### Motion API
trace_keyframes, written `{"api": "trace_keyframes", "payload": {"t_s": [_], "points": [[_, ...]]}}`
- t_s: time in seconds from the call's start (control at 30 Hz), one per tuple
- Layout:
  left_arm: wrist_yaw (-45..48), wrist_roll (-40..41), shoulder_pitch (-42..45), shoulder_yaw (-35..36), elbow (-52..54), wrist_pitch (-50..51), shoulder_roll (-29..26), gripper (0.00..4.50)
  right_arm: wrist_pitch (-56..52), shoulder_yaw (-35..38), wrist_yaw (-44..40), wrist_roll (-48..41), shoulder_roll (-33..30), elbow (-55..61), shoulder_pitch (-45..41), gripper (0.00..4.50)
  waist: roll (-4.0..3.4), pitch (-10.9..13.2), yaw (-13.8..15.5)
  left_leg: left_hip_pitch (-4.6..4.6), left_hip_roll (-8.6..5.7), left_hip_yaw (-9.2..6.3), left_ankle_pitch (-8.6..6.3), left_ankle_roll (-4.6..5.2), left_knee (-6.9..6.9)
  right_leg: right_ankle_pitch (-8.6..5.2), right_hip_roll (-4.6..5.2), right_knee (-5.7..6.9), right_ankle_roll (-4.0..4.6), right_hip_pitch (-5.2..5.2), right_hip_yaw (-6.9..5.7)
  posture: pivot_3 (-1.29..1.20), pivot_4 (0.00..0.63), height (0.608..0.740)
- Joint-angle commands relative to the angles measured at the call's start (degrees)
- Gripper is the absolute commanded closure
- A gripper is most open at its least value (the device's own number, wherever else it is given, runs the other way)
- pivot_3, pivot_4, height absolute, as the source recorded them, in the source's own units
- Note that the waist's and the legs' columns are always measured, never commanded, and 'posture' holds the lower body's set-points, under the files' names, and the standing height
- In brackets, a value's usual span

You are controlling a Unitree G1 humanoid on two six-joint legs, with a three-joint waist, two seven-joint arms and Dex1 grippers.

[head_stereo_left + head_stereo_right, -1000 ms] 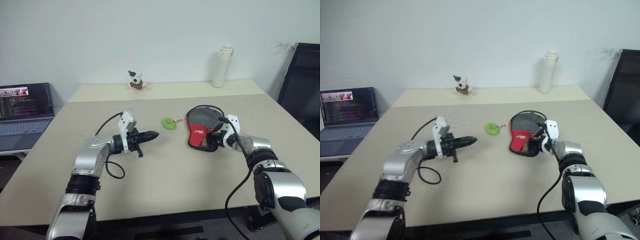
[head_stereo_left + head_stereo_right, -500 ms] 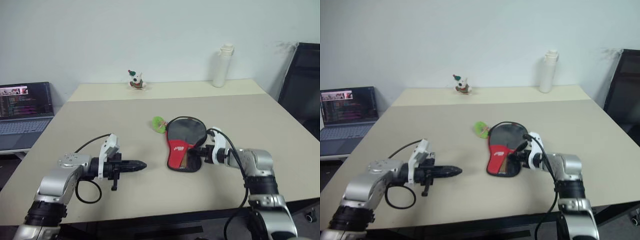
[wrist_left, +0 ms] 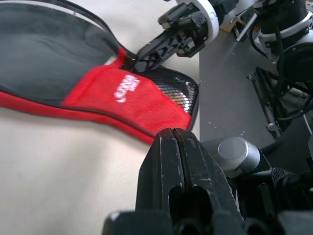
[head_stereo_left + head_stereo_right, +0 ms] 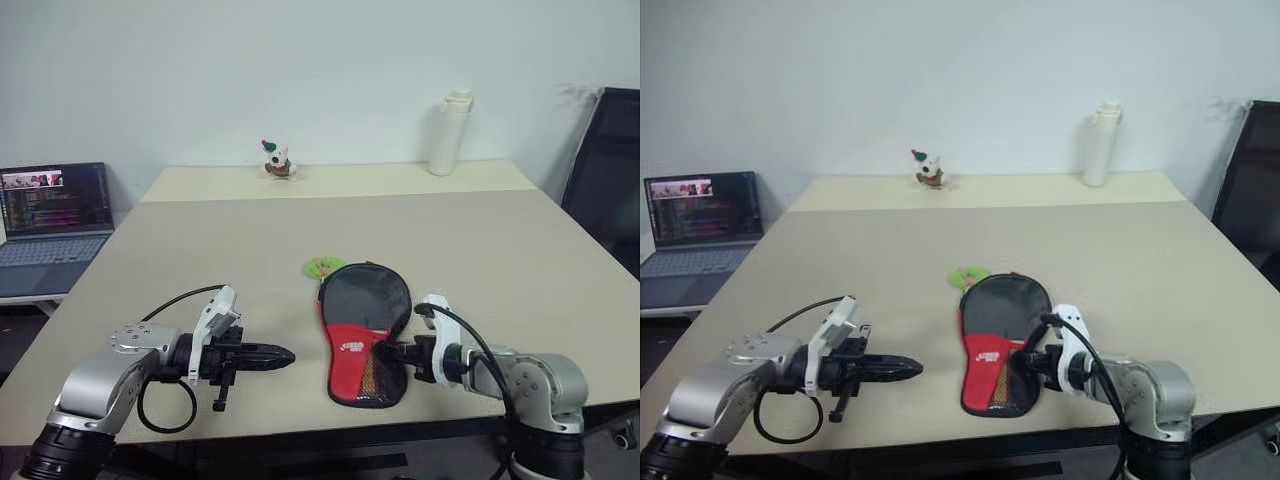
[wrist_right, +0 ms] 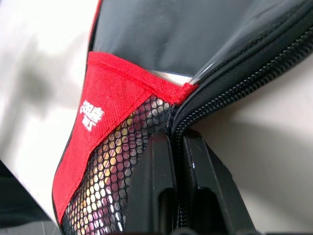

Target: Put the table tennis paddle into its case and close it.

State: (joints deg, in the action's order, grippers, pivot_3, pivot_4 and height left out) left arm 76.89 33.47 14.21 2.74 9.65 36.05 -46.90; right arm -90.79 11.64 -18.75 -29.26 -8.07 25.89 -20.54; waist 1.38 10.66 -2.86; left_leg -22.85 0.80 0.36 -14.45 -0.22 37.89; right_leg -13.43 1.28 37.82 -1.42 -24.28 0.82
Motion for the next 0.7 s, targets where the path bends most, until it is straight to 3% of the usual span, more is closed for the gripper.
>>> {"api": "trace_keyframes", "payload": {"t_s": [0.03,0.7], "points": [[0.2,1.4,0.4,0.6,1.9,0.0,-0.8,4.5,-1.7,0.6,-0.4,-1.9,-2.1,2.1,1.3,4.49,0.01,0.0,0.1,0.0,0.0,0.0,0.0,0.0,0.0,0.0,0.0,-0.02,0.0,0.01,-0.01,0.0,0.15,0.74],[-0.5,1.1,-0.7,0.2,2.2,-0.8,-0.7,4.5,-1.7,1.7,-1.8,-3.4,-8.9,-1.0,-0.4,4.49,0.01,0.0,1.1,-0.02,-0.01,0.0,0.0,0.0,0.0,-0.02,0.0,-0.15,-0.01,0.06,0.0,0.0,0.15,0.74]]}}
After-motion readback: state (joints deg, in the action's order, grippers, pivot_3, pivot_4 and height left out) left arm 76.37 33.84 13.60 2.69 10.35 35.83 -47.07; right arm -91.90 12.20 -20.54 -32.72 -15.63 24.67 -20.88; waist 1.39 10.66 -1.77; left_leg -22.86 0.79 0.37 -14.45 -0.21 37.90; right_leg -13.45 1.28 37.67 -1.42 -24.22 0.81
